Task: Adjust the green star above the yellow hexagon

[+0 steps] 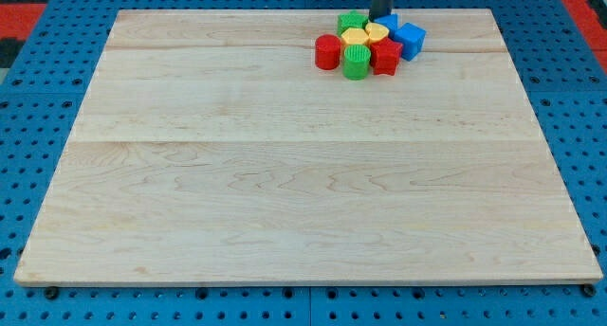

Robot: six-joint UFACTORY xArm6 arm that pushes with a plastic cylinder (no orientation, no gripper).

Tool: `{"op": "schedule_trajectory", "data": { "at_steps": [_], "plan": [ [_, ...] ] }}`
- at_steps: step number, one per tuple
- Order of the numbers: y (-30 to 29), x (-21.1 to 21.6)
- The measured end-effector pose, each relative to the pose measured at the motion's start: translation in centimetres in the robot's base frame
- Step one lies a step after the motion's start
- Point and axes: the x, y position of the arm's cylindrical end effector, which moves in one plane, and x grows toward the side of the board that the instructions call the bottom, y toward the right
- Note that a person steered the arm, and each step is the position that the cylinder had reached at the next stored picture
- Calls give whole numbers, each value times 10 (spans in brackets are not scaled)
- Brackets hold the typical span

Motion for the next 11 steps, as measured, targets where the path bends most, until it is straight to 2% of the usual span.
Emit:
{"op": "schedule_trajectory", "data": {
  "at_steps": [3,5,11],
  "plan": [
    [17,7],
    [-3,-7],
    [-22,-7]
  ]
}}
